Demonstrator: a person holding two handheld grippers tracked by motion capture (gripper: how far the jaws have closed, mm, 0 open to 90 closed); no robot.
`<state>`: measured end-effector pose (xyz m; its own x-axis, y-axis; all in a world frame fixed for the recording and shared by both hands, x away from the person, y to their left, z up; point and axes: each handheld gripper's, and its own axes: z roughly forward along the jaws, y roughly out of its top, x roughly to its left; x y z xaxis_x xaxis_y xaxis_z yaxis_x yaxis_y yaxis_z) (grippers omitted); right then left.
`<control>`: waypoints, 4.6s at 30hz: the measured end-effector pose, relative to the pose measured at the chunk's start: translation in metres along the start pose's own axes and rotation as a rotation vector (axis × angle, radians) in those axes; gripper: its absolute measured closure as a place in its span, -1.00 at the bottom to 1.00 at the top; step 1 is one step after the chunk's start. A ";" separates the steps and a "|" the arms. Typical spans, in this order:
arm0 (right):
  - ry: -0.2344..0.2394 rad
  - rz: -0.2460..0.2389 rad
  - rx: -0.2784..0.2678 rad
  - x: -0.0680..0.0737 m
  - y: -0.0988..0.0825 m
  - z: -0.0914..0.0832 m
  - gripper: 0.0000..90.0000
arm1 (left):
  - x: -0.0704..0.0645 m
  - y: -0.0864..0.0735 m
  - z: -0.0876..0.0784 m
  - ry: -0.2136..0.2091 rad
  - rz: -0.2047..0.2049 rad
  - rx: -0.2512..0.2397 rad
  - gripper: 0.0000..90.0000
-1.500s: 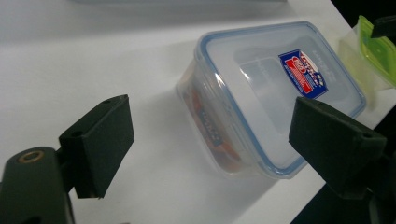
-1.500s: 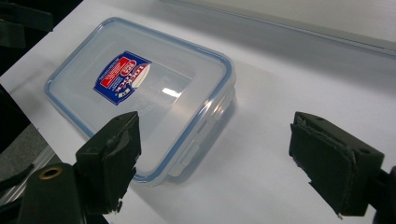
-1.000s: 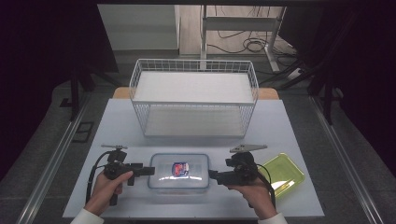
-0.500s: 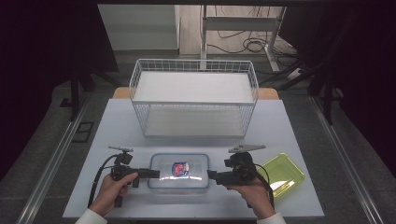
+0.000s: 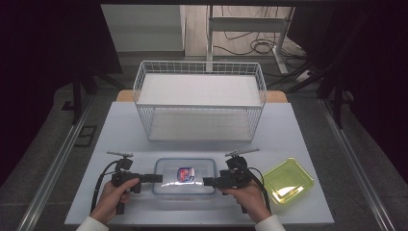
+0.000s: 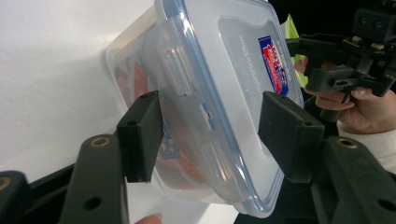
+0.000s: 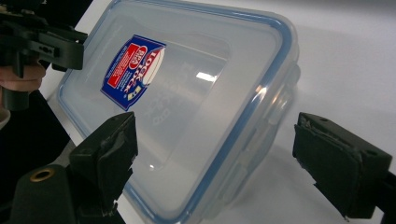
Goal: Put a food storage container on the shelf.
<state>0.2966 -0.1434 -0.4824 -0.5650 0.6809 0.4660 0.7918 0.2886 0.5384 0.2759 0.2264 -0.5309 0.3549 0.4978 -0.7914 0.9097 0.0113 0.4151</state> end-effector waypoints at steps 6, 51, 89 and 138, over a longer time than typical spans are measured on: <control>0.034 0.053 0.035 -0.006 0.001 0.006 -0.73 | -0.001 -0.001 0.000 0.006 0.001 -0.004 -0.09; 0.190 0.181 0.032 -0.025 -0.005 -0.002 -0.08 | -0.006 -0.006 -0.007 0.003 0.035 -0.035 0.07; 0.182 0.168 0.004 -0.015 -0.008 -0.012 0.10 | -0.023 -0.013 -0.014 0.049 0.034 -0.080 0.14; 0.121 -0.068 -0.236 0.042 0.086 -0.132 0.10 | -0.143 0.078 -0.069 0.017 0.298 -0.220 0.18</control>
<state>0.3103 -0.1791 -0.3242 -0.6501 0.5757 0.4960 0.6830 0.1567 0.7134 0.2813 0.2158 -0.3549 0.5922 0.5213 -0.6144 0.6982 0.0486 0.7142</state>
